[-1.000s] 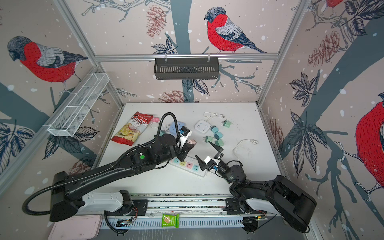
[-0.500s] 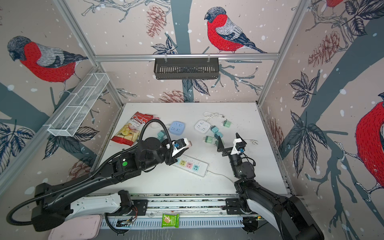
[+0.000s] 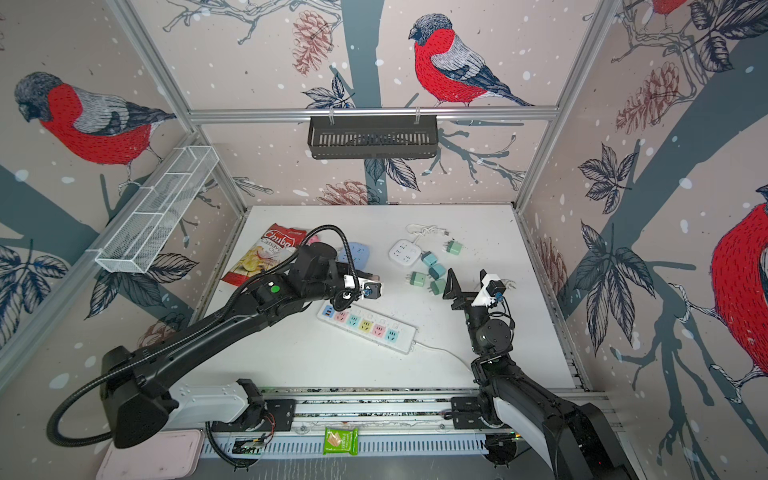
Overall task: Insert the plug
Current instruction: 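Carry the pink adapter with the left gripper over the strip's socket nearest the cord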
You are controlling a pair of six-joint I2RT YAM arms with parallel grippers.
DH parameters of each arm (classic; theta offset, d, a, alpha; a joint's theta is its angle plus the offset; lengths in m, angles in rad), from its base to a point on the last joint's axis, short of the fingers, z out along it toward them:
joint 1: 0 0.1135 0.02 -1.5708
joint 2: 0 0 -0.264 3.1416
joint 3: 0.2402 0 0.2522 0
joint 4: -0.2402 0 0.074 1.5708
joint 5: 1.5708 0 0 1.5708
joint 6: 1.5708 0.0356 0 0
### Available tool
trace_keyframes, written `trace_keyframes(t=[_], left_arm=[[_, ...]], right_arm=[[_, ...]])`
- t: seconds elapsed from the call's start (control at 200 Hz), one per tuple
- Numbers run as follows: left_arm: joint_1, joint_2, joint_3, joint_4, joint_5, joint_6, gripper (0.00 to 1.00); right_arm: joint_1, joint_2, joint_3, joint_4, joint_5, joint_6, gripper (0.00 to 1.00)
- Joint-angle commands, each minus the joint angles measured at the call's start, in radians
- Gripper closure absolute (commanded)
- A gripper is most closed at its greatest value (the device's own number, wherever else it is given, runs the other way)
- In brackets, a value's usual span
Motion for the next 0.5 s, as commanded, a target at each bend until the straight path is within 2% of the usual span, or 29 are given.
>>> trace_keyframes(t=[0.0, 0.04, 0.095, 0.15, 0.335, 0.495], left_arm=[[-0.024, 0.009, -0.079, 0.019, 0.094, 0.077, 1.00], [-0.048, 0.002, -0.100, 0.071, 0.118, 0.070, 1.00], [-0.060, 0.016, -0.076, 0.021, 0.194, 0.078, 1.00], [-0.072, 0.043, -0.038, -0.010, 0.217, 0.030, 1.00], [-0.116, 0.106, -0.020, -0.025, 0.154, -0.030, 1.00], [-0.124, 0.182, 0.084, -0.092, 0.100, -0.159, 1.00]], right_arm=[[-0.004, 0.018, -0.044, -0.055, 0.041, 0.049, 0.00], [-0.006, 0.024, -0.033, -0.077, 0.046, 0.062, 0.00], [-0.008, 0.026, -0.019, -0.104, 0.045, 0.074, 0.00], [-0.008, 0.030, -0.015, -0.111, 0.041, 0.075, 0.00], [-0.012, -0.001, -0.029, -0.119, 0.045, 0.090, 0.00], [-0.014, -0.015, -0.036, -0.123, 0.044, 0.096, 0.00]])
